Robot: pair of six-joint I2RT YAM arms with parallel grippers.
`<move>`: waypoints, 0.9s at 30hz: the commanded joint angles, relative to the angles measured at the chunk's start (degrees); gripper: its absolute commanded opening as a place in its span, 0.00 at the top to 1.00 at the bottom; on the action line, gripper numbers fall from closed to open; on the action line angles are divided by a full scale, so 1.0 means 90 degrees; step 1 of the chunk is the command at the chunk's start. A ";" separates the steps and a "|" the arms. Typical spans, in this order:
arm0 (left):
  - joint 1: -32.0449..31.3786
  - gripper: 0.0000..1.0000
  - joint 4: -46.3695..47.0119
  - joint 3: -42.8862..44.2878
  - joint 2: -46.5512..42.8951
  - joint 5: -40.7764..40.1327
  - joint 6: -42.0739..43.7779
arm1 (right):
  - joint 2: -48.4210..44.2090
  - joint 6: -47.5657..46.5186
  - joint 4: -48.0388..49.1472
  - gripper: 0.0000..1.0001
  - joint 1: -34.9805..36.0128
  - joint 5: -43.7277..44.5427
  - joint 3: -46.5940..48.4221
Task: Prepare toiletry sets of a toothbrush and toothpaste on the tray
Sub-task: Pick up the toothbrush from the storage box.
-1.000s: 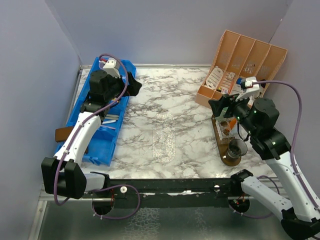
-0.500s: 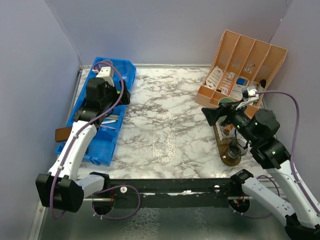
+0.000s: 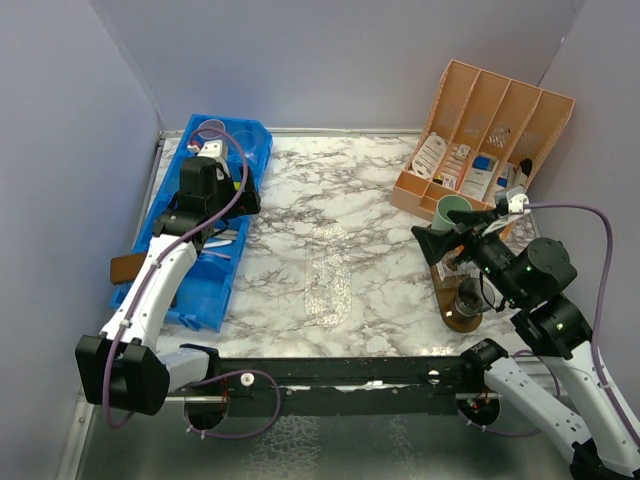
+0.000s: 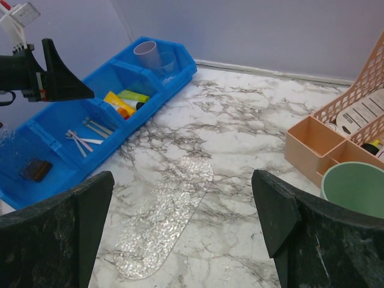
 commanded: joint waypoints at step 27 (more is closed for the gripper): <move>0.0525 0.01 -0.2571 -0.0097 -0.2062 -0.4652 -0.0692 | -0.0061 -0.0929 0.0332 0.00 0.0037 -0.0816 -0.0406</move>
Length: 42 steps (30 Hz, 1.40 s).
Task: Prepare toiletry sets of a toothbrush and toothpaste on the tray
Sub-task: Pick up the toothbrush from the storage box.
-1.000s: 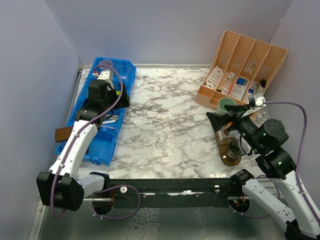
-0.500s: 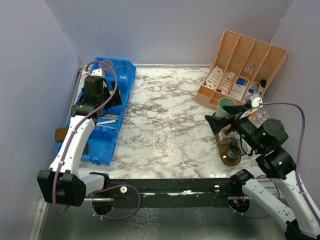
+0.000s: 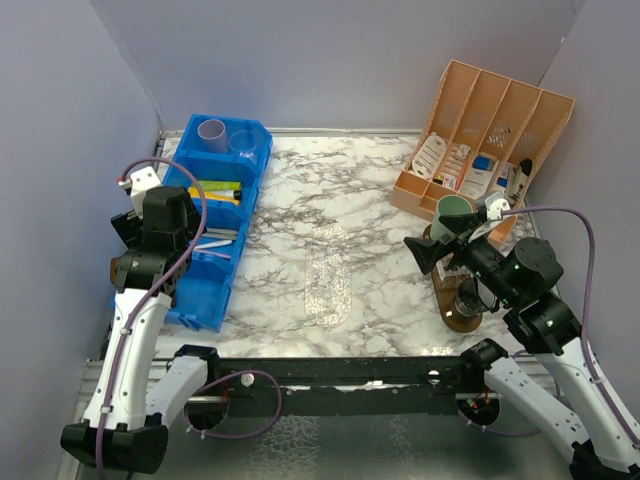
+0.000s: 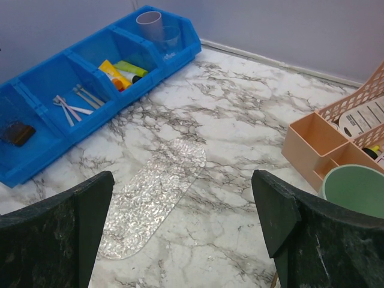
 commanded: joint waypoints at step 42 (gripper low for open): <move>0.1058 0.45 0.0070 0.1207 0.3383 0.1151 -0.2854 | 0.2316 -0.0774 0.0672 0.04 0.0034 0.2236 0.1286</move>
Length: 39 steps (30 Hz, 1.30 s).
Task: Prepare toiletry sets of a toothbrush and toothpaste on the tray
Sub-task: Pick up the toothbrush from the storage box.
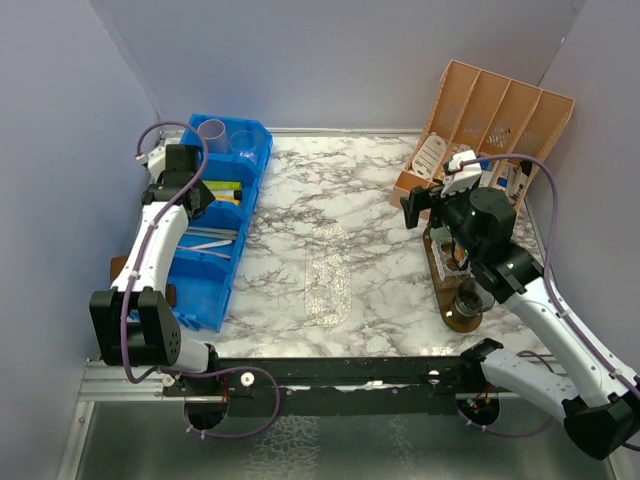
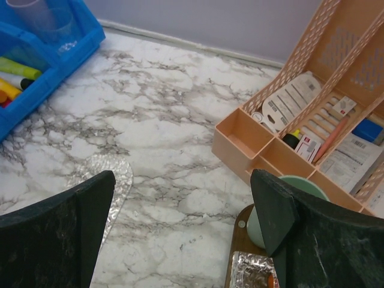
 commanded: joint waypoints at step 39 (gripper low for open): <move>0.1219 0.60 -0.2178 0.1284 0.3221 0.2064 -0.3889 | 0.1015 -0.0820 -0.1393 0.05 0.0026 0.0489 0.1675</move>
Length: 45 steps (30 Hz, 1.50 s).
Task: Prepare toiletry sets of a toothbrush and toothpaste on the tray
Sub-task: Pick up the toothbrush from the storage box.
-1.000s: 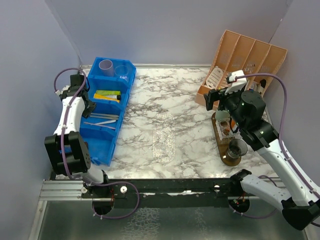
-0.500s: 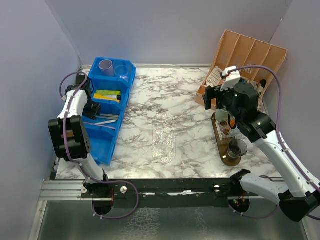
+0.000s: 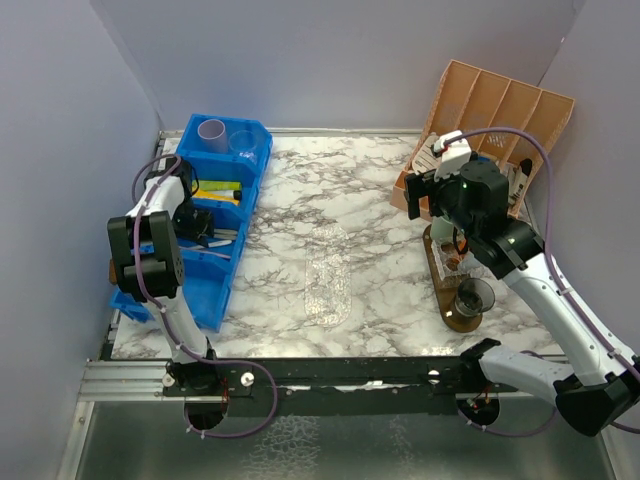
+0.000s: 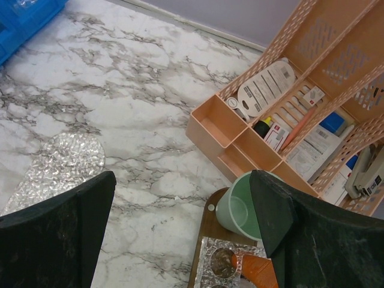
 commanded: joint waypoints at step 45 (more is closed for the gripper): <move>-0.0056 0.82 -0.0363 0.0257 0.1149 0.0356 -0.1916 | -0.0124 -0.0115 0.0281 0.04 -0.0061 0.0602 -0.0208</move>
